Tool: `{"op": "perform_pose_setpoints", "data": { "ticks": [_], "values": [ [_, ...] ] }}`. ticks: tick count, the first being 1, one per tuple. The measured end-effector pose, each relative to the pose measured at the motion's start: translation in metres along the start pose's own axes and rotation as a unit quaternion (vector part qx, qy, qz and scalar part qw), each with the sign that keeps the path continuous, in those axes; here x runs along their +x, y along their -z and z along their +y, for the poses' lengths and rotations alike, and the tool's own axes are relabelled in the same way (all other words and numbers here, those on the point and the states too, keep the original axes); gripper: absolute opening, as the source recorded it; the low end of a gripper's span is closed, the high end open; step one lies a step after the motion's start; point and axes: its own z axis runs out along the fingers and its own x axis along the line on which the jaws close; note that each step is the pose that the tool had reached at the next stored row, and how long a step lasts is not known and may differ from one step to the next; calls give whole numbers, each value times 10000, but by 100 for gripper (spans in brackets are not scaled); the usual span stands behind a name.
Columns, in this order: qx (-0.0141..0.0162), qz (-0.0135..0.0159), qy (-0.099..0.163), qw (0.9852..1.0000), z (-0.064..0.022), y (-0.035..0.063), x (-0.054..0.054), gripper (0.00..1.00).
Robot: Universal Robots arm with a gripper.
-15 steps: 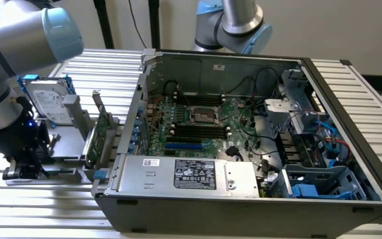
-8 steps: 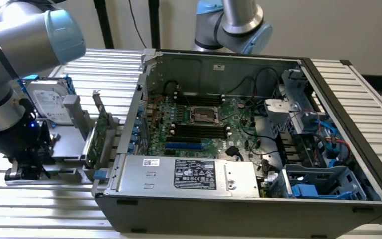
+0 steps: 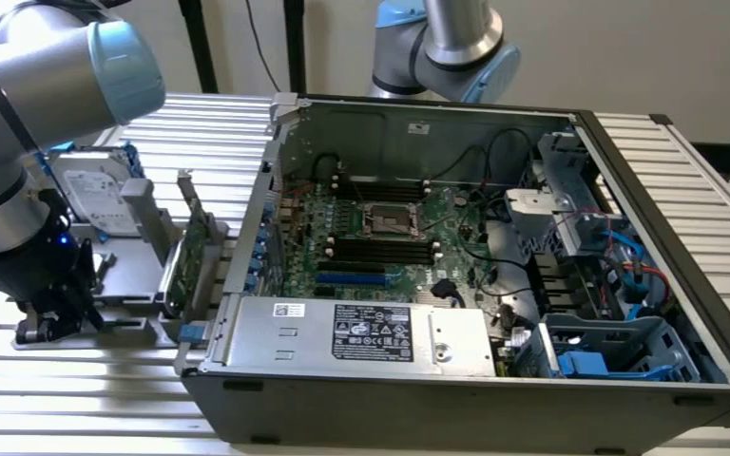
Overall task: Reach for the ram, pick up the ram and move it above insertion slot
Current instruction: 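Pick up the ram and move it above insertion slot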
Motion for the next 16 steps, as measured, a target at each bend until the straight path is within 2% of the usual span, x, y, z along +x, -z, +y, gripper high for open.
{"op": "perform_pose_setpoints", "data": {
  "ticks": [1,16],
  "values": [
    [-1,0,0,10000,0,0,0,14],
    [-12,-2,-1,10000,-7,53,0,14]
  ]
}}
